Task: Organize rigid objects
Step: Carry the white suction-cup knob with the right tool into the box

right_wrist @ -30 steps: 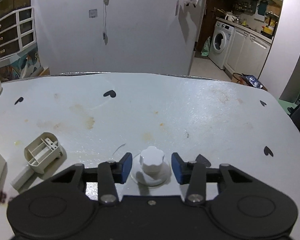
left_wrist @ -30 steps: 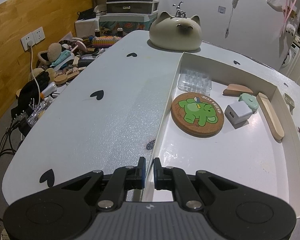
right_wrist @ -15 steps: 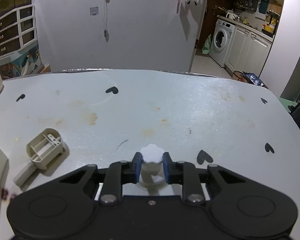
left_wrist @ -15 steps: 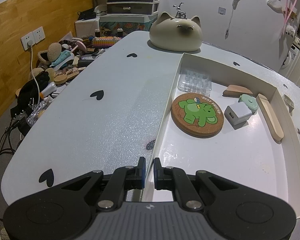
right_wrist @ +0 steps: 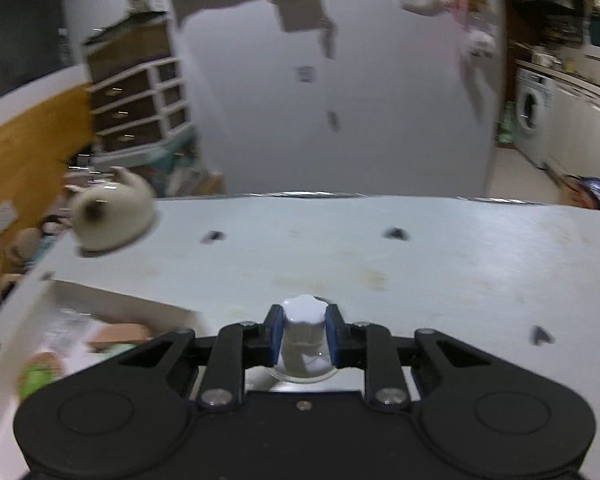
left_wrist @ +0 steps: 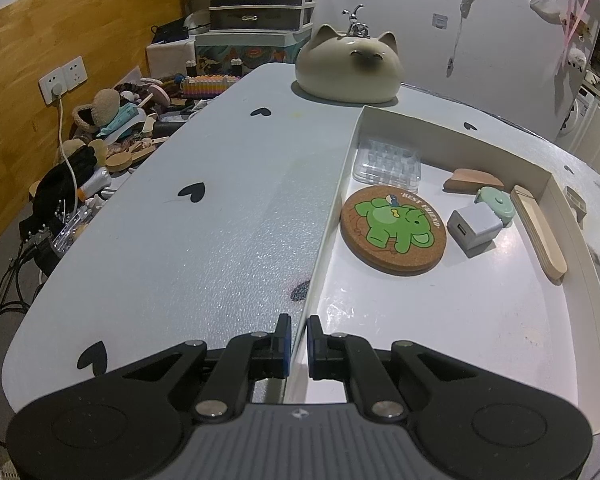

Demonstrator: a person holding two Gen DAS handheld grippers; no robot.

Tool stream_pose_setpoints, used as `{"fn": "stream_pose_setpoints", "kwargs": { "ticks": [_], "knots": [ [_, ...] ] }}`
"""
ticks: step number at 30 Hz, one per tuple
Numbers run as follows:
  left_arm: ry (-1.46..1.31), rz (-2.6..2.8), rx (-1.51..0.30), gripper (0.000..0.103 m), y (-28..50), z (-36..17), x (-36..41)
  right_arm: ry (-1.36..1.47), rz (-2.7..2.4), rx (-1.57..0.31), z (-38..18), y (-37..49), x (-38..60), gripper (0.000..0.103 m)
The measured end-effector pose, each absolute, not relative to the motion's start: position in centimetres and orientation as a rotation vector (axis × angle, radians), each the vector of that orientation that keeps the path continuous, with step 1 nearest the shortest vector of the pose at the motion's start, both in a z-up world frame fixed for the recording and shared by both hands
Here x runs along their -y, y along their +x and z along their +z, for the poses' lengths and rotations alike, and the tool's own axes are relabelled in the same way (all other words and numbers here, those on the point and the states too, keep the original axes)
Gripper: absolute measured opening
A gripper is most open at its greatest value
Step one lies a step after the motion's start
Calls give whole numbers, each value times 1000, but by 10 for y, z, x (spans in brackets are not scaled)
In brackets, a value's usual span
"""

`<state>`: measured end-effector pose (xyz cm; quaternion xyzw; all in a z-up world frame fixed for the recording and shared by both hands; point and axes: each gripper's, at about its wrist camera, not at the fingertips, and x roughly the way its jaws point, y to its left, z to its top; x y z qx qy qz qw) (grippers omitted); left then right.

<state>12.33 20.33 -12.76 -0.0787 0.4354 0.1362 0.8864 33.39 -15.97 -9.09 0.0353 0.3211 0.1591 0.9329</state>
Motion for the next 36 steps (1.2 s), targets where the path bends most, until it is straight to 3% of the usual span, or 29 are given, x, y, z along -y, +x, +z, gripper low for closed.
{"fn": "stream_pose_setpoints", "kwargs": {
  "ticks": [11, 21, 36],
  "knots": [
    [-164, 283, -904, 8, 123, -128, -204, 65, 629, -677, -71, 288, 86, 23],
    [-164, 283, -904, 8, 123, -128, -203, -34, 746, -782, -94, 246, 52, 23],
    [-165, 283, -903, 8, 123, -128, -203, -139, 696, -822, -120, 265, 28, 23]
  ]
}}
